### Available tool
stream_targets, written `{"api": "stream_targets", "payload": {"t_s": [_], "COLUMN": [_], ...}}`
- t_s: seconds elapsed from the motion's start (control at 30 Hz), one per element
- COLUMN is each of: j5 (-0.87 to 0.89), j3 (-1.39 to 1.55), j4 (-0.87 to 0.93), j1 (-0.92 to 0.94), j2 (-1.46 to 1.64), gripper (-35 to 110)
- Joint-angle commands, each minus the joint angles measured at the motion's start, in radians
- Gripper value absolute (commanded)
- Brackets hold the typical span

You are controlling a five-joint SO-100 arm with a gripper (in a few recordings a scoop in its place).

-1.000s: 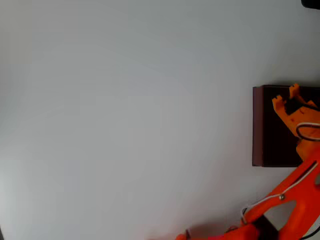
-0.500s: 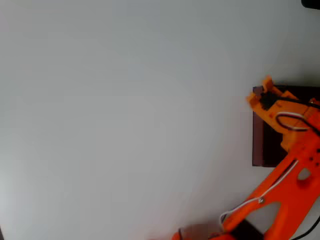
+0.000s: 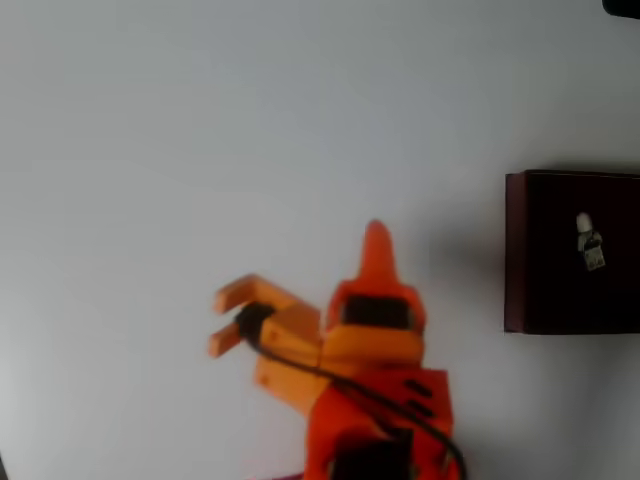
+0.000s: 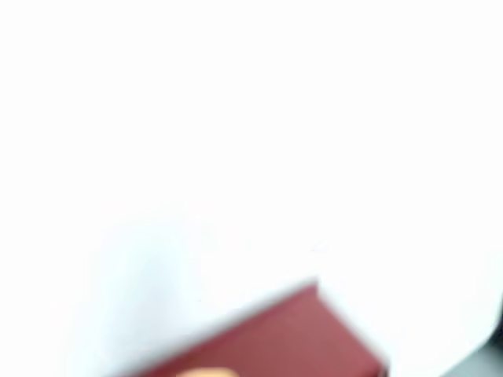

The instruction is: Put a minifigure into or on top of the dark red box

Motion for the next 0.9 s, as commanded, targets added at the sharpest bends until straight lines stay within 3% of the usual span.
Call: {"api": "stream_targets", "payload": {"t_s": [0.0,0.3,0.53,0.67,0.87], "j5": [0.048,0.08,0.075,0.023,0.067], "j3": [0.103,0.431,0.575,0.604,0.692], "j4": [-0.026,-0.137,-0.046,-0.041,-0.035], "j1": [-0.144,-0.359,-0.425,-0.488,-0.506], "j2": [0.141,0.558,0.865,0.873,0.871], "gripper": [25,23,14,3,4]}}
